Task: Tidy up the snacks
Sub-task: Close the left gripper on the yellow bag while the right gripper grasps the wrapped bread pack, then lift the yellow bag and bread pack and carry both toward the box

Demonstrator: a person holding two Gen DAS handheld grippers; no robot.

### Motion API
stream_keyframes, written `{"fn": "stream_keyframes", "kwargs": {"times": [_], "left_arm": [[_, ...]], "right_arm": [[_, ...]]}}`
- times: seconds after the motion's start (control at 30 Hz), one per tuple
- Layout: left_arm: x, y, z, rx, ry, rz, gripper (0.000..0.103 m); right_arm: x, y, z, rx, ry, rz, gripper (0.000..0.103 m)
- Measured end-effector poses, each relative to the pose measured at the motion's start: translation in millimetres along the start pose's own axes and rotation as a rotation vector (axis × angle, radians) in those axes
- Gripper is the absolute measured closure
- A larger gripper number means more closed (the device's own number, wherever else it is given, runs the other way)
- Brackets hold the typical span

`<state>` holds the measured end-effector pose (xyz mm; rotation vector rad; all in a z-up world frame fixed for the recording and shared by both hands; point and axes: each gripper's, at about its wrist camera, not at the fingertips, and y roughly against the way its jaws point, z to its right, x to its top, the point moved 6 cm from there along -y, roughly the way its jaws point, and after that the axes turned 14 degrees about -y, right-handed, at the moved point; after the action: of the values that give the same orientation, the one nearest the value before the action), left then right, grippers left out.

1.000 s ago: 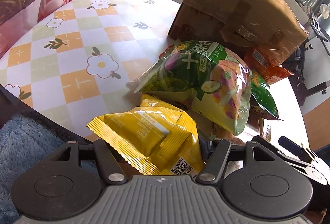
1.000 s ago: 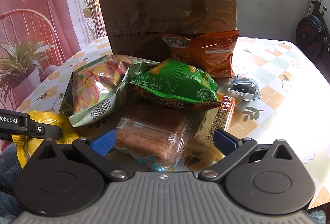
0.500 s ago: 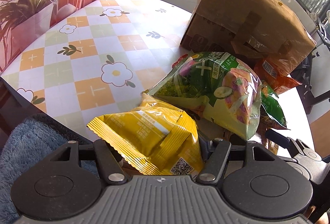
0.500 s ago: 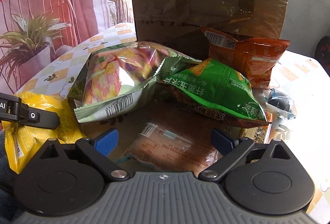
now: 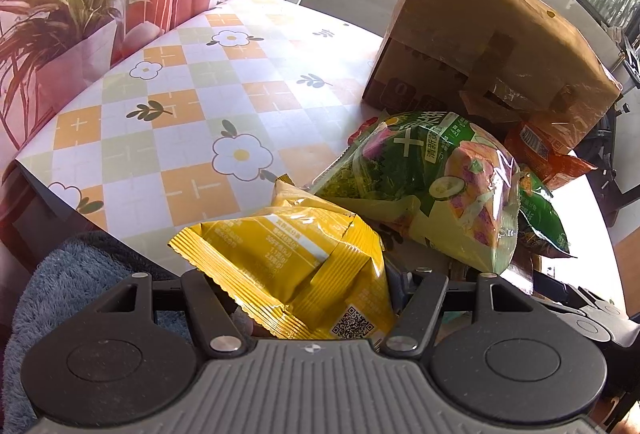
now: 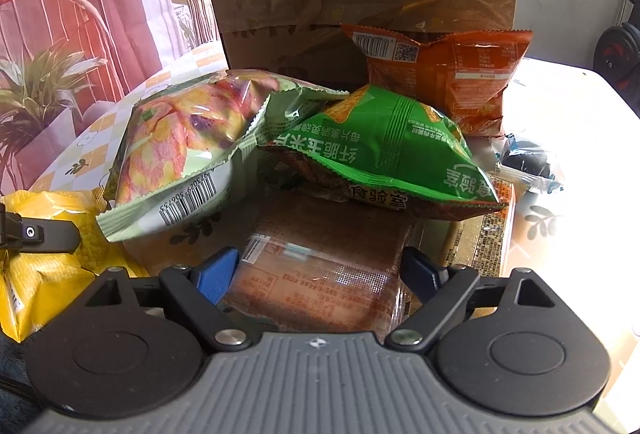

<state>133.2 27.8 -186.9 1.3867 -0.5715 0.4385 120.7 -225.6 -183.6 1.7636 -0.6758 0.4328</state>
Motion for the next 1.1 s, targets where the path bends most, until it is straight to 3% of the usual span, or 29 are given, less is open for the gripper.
{"fn": "stream_keyframes", "kwargs": {"times": [0.2,0.37,0.57,0.97,1.1], "left_arm": [[-0.9,0.7,-1.6,0.005,0.006,-0.001,0.035],[0.4,6.2,-2.9,0.027,0.009,0.01,0.035],[1.3,14.8,-6.2,0.062,0.02,0.02,0.035],[11.2,46.2,-6.8,0.133,0.009,0.158,0.035],[12.9,48.8,-3.7,0.14,0.0,0.179,0.035]], "right_arm": [[-2.2,-0.4,-3.7,0.01,0.026,0.01,0.019],[-11.7,14.9,-4.5,0.034,0.047,-0.036,0.021],[-18.7,37.7,5.5,0.048,-0.011,-0.075,0.021],[-3.8,81.9,4.4,0.044,-0.007,0.116,0.024],[-2.7,84.1,1.8,0.061,0.004,0.127,0.025]]}}
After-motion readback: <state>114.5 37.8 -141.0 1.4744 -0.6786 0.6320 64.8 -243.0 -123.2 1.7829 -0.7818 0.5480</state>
